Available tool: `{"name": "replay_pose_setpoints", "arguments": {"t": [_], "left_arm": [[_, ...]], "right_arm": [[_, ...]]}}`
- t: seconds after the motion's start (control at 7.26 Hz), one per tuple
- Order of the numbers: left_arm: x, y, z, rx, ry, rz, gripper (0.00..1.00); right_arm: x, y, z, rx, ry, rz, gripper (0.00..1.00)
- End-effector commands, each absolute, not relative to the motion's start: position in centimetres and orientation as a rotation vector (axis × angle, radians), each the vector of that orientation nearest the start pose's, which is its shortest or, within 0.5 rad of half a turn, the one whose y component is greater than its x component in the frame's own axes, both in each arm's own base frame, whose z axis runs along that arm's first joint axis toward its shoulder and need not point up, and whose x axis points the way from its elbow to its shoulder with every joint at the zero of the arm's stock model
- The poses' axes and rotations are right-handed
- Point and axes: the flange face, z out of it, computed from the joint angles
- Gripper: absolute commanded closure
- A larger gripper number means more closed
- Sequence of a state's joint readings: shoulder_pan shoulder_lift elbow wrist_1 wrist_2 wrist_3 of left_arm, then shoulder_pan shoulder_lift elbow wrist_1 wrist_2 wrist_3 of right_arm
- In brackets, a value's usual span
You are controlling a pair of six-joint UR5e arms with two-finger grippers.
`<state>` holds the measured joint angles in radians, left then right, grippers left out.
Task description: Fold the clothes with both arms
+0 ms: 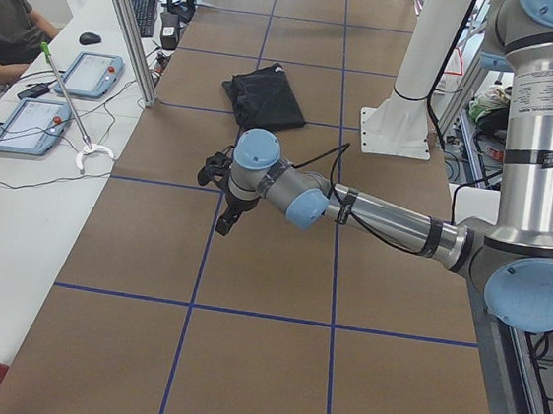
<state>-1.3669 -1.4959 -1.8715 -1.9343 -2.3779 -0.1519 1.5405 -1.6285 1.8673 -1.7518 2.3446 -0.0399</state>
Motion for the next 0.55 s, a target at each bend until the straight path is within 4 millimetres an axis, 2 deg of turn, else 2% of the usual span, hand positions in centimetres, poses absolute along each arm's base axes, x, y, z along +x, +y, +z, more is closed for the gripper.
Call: {"name": "replay_pose_setpoints", "arguments": {"t": [0.0,0.41], "left_arm": [[3.7,-48.3,48.8,0.434,0.874,0.296,0.0],[3.9,-48.8,46.9,0.469,0.879,0.311,0.0]], "right_arm": [[5.0,-46.4,55.4,0.07,-0.773,-0.092,0.0],[5.0,-46.4,55.0,0.077,-0.774,-0.095,0.0]]}}
